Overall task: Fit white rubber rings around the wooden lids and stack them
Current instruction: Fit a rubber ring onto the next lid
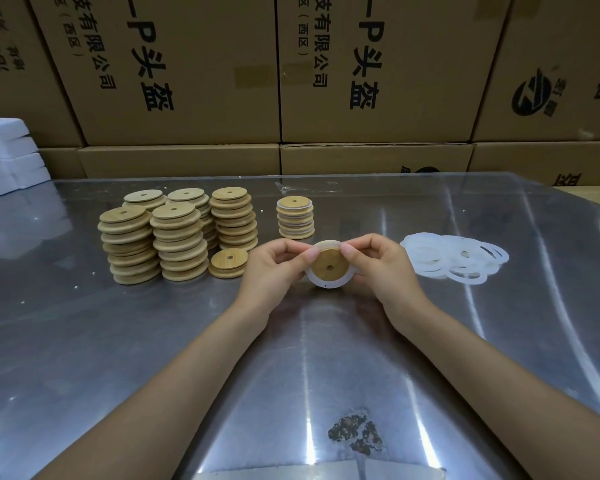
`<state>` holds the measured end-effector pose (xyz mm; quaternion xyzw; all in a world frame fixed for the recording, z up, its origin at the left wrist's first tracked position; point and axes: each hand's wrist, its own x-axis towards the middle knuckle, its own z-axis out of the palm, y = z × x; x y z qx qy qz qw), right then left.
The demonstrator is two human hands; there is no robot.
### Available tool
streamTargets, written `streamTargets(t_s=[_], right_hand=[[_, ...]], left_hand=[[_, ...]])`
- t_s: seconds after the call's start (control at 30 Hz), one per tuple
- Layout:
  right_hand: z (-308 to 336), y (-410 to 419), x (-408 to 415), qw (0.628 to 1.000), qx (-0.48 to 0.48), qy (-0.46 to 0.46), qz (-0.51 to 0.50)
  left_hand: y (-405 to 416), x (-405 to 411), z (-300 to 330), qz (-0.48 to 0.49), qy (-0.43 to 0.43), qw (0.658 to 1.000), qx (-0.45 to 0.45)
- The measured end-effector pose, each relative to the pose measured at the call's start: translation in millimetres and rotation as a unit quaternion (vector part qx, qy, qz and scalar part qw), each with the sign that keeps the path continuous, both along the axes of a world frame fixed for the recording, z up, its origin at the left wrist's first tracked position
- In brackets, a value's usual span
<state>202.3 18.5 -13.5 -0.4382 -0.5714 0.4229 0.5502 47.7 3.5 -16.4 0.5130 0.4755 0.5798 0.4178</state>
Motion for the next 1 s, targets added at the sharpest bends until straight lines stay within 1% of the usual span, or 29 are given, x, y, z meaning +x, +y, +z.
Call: streamTargets(t_s=[0.2,0.3,0.4,0.53,0.7,0.83,1.0], right_hand=[[1.0,1.4,-2.6,0.995,-0.067,0.065,0.019],[1.1,1.9,-2.3,0.993,-0.08,0.077,0.03],[1.3,2.7,1.0,0.993,-0.084,0.071,0.05],[3.7,3.2,8.8,0.992,-0.092,0.024,0.079],[5.2,3.6,13.2,0.991,-0.105,0.011,0.081],[7.6,4.1,16.2,0.99,-0.125,-0.032,0.064],[8.4,2.3,20.6,0.985,-0.15,-0.028,0.085]], left_hand=[[-0.3,1.0,4.4,-0.023,-0.074,0.996,-0.044],[0.2,-0.4,5.7,-0.032,-0.083,0.995,-0.054],[1.1,-3.6,5.3,-0.049,-0.06,0.996,-0.047],[3.6,-8.5,3.5,-0.066,-0.012,0.997,-0.029],[5.4,-12.2,1.0,-0.086,0.05,0.995,-0.019],[5.2,-13.5,1.4,-0.079,0.056,0.995,-0.012],[5.6,-14.8,3.2,-0.062,0.078,0.995,0.012]])
